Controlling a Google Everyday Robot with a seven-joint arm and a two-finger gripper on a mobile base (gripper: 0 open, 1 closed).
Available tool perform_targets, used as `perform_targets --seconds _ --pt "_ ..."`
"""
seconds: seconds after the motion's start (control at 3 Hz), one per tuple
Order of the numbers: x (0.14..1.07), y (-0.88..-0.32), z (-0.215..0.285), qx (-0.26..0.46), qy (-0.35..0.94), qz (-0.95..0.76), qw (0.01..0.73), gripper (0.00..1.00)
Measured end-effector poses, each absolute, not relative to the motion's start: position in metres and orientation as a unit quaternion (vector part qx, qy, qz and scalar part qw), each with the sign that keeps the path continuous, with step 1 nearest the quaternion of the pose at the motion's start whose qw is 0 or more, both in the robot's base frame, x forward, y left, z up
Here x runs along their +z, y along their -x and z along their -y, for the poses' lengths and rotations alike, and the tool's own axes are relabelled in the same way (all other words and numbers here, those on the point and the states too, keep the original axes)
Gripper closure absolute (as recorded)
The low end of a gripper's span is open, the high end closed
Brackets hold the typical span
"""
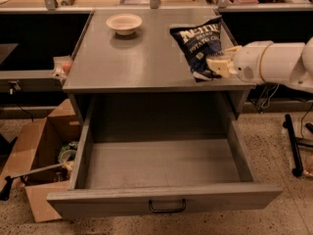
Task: Pick blue chip bag from top drawer and place on counter
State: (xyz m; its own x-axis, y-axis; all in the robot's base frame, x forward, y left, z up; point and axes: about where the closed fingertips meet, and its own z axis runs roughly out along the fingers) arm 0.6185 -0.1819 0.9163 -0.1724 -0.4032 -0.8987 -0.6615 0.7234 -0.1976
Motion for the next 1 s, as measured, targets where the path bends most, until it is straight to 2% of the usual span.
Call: perform_targets --seconds 0.33,1.0 --pt "0.921 -0.673 0.174 0.142 0.307 -0.763 0.551 1.0" --pt "0.916 -0.688 0.175 0.143 0.29 -0.762 0.562 1.0"
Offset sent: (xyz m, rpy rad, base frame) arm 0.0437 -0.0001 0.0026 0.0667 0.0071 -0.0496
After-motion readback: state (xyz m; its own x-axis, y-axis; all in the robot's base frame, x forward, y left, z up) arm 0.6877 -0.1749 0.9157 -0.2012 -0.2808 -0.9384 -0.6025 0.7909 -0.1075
